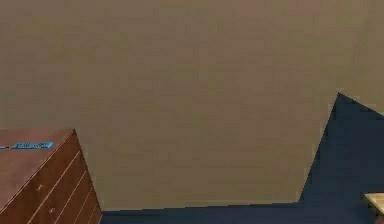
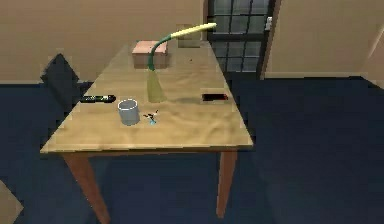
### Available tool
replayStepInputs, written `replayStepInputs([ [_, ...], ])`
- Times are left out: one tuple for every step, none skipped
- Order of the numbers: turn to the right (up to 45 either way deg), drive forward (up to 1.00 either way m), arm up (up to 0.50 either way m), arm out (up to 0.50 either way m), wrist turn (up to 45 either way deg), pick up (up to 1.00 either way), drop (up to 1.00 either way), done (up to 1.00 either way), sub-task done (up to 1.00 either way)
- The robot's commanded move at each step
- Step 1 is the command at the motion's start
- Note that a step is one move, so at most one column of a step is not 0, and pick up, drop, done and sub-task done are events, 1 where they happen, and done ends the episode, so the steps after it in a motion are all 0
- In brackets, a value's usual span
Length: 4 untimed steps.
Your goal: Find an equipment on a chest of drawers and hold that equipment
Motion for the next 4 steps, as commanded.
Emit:
replayStepInputs([
  [-45.0, 0.00, 0.00, 0.00, 0.0, 0.00, 0.00, 0.00, 0.00],
  [-45.0, 0.00, 0.00, 0.00, 0.0, 0.00, 0.00, 0.00, 0.00],
  [-45.0, 0.00, 0.00, 0.00, 0.0, 0.00, 0.00, 0.00, 0.00],
  [-9.0, 0.00, 0.00, 0.00, 0.0, 0.00, 0.00, 0.00, 0.00],
])
